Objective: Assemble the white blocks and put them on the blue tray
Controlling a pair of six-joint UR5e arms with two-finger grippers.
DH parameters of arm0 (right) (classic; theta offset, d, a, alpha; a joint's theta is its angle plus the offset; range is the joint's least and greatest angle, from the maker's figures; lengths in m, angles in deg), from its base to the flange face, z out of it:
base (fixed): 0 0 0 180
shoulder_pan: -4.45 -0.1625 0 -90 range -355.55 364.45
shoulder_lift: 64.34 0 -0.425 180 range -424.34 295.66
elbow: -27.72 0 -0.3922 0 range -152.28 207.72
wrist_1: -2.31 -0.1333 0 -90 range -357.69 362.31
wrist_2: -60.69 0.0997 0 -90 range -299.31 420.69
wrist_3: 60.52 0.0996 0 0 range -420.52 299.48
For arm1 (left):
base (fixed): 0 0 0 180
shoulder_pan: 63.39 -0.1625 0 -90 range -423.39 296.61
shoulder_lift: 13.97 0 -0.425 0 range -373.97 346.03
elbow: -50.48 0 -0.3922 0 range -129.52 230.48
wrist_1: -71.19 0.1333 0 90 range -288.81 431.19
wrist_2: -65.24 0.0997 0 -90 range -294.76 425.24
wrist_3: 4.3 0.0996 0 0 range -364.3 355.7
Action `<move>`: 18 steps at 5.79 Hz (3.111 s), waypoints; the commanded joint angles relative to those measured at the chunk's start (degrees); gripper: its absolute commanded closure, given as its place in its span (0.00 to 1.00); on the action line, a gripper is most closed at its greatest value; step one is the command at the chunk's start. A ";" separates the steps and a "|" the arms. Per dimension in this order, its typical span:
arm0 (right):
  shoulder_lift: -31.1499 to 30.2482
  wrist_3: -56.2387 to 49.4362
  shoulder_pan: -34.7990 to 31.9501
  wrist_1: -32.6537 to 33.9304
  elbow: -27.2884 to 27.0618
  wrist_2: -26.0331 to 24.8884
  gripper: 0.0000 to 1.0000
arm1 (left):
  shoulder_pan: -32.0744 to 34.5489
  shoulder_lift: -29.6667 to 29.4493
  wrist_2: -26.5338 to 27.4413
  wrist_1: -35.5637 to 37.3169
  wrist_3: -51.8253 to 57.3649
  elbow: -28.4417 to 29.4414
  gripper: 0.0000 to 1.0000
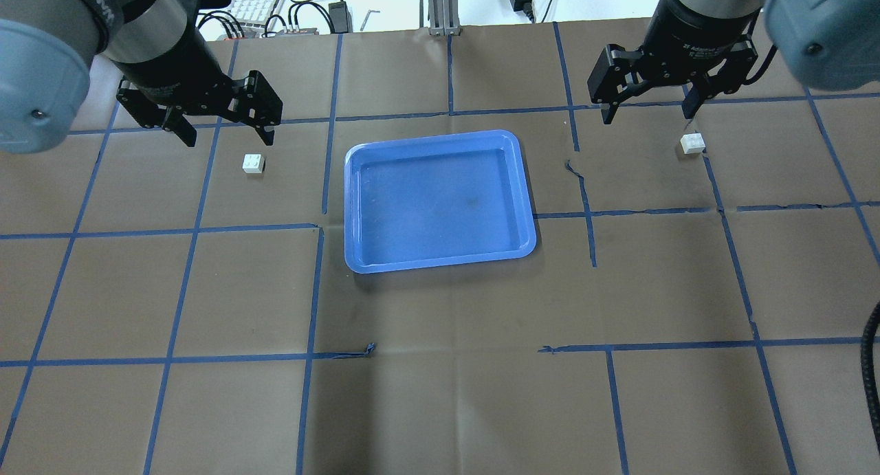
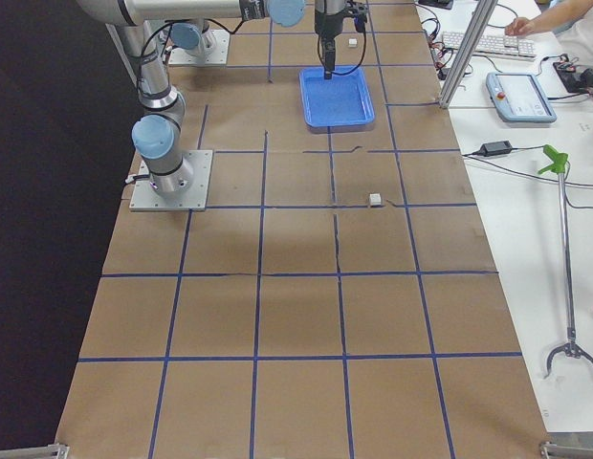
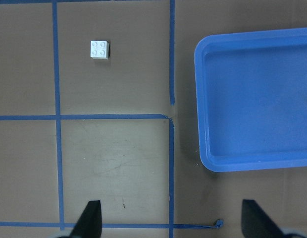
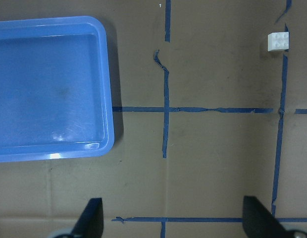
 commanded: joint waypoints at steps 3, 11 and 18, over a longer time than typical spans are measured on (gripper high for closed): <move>0.20 -0.09 0.09 0.10 -0.01 0.00 0.00 | -0.30 0.08 -0.15 0.18 0.42 -0.04 0.01; 1.08 -45.02 3.50 1.49 -0.01 -0.62 0.00 | -11.37 -33.27 0.56 34.07 13.07 0.30 0.01; 17.21 -117.22 29.13 5.72 1.66 17.26 0.00 | -11.46 -36.21 0.64 35.42 16.50 -0.22 0.79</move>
